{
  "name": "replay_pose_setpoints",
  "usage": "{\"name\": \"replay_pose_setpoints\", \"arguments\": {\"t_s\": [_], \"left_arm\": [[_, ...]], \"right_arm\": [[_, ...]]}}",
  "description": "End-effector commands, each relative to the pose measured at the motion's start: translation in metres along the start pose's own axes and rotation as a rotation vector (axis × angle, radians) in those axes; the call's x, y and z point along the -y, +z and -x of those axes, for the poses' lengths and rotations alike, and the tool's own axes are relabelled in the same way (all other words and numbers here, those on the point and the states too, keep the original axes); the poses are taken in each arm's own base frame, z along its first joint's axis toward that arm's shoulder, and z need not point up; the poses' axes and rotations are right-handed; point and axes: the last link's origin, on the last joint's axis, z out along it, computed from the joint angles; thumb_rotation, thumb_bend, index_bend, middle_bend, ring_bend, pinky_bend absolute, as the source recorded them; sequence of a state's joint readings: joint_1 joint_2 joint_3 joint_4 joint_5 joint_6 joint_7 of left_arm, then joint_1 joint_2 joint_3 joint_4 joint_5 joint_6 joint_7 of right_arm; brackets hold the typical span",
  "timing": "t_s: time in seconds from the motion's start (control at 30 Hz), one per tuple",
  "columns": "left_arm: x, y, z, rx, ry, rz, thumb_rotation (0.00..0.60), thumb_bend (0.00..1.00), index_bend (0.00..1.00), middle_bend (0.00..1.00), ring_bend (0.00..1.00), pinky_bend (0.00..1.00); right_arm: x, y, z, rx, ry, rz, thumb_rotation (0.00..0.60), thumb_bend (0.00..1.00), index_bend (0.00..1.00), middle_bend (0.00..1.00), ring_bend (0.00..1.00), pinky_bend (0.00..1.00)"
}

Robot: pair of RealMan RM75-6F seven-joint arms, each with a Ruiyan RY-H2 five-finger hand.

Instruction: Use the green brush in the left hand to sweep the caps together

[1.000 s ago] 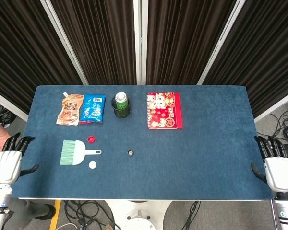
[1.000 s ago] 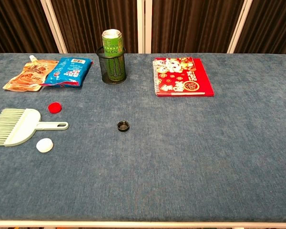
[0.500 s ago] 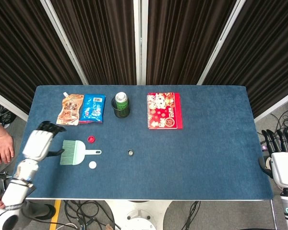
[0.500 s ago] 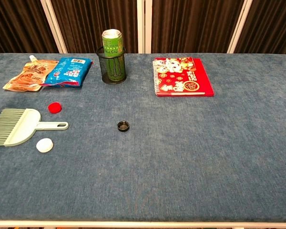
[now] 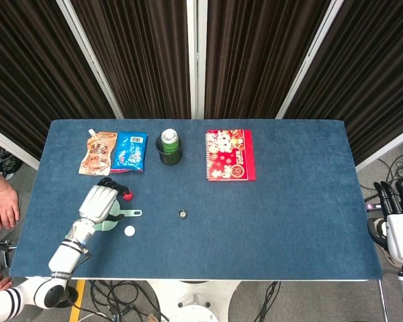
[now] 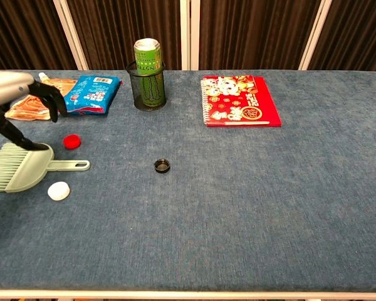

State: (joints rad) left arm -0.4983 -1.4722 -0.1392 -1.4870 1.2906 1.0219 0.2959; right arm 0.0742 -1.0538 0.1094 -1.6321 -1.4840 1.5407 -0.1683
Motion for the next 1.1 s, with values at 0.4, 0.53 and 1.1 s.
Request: {"name": "replay_pose_setpoints", "arguments": {"t_s": [0.4,0.53,1.1], "left_arm": [[-0.017,0.013,0.042,0.051,0.11,-0.043,0.6,0.19,0.41,0.44,0.32,0.2],[-0.015,0.015,0.047,0.064,0.13,-0.054,0.6,0.2,0.42,0.45,0.32,0.2],[-0.013,0.019,0.055,0.093,0.213,-0.07,0.6,0.22,0.46,0.48,0.35,0.21]], "right_arm": [[-0.005,-0.004,0.005,0.004,0.023,0.015,0.6,0.27,0.0,0.09,0.0,0.01],[-0.006,-0.005,0.005,0.002,0.028,0.016,0.6,0.27,0.0,0.09,0.0,0.0],[-0.009,-0.01,0.005,-0.005,0.04,0.03,0.6,0.27,0.0,0.09,0.0,0.0]]}}
